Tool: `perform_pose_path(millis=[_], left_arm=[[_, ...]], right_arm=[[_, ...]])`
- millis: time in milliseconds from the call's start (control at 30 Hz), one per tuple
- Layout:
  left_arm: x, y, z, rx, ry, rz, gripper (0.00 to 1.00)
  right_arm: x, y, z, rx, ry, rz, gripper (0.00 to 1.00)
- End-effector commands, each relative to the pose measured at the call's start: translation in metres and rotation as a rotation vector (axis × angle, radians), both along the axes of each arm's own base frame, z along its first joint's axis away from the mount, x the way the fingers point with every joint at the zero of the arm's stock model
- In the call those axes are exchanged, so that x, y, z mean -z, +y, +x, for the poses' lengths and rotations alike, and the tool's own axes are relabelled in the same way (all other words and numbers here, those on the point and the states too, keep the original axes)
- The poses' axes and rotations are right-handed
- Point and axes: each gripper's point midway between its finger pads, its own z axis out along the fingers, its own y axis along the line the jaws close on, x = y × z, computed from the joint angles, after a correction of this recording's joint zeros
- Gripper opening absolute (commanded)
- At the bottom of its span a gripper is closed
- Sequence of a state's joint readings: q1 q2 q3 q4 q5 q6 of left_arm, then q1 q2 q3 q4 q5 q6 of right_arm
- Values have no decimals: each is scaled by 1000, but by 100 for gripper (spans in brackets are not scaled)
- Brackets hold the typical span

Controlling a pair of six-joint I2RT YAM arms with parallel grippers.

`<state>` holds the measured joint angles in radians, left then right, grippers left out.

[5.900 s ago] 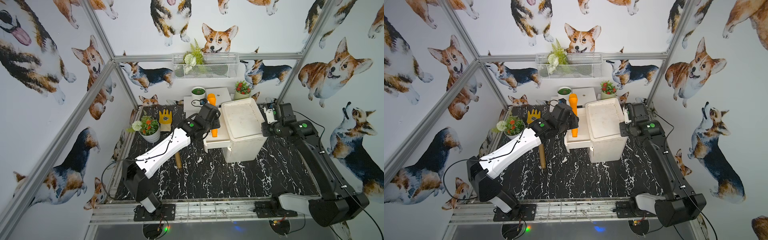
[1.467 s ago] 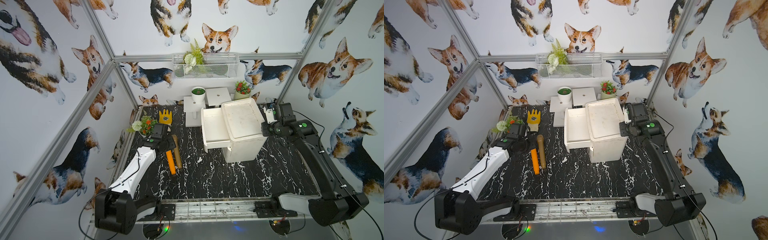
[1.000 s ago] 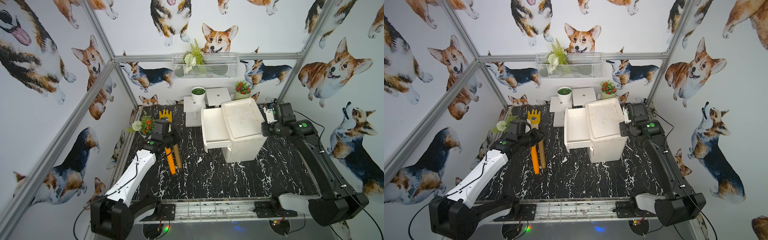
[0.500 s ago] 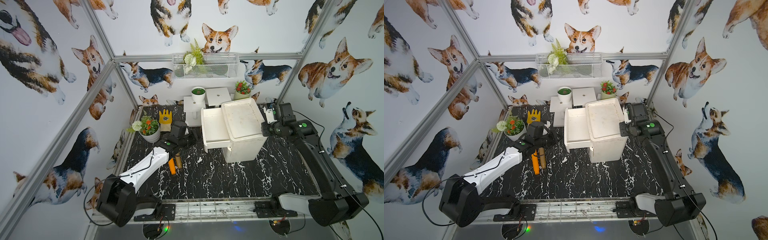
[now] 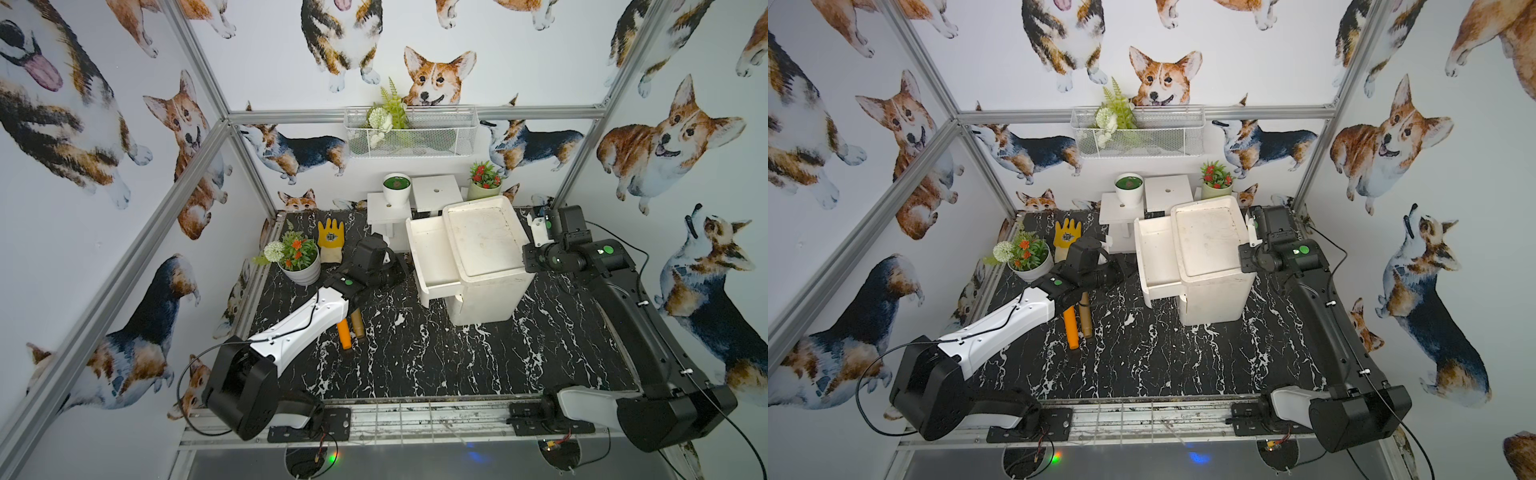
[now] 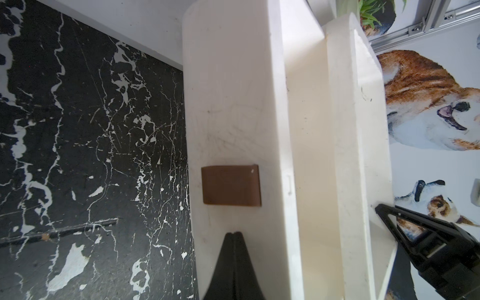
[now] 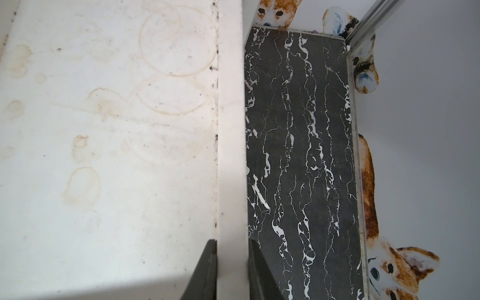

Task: Take the microphone out of the drawer
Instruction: Close the drawer in the storage box.

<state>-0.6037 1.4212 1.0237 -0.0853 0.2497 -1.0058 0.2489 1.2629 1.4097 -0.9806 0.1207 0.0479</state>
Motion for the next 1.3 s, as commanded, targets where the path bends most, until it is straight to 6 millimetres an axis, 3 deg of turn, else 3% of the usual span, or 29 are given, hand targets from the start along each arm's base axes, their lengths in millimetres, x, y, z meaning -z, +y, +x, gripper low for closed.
perform_pose_path(millis=[0, 533, 800, 1033, 1200, 1267], left_arm=[[-13, -25, 8, 47, -47, -48, 0], [-18, -108, 17, 177, -61, -97, 0], [-15, -135, 18, 219, -51, -119, 0], [-27, -122, 20, 196, -94, -84, 0], [-38, -96, 24, 152, -123, -67, 1], [-29, -83, 29, 124, -114, -47, 3]], right_arm=[[26, 15, -19, -77, 136, 37, 20], [25, 14, -21, -75, 128, 37, 20], [26, 14, -21, -76, 128, 33, 20], [25, 13, -21, -76, 121, 32, 20], [25, 13, -22, -78, 121, 33, 20], [25, 13, -22, -78, 119, 34, 20]])
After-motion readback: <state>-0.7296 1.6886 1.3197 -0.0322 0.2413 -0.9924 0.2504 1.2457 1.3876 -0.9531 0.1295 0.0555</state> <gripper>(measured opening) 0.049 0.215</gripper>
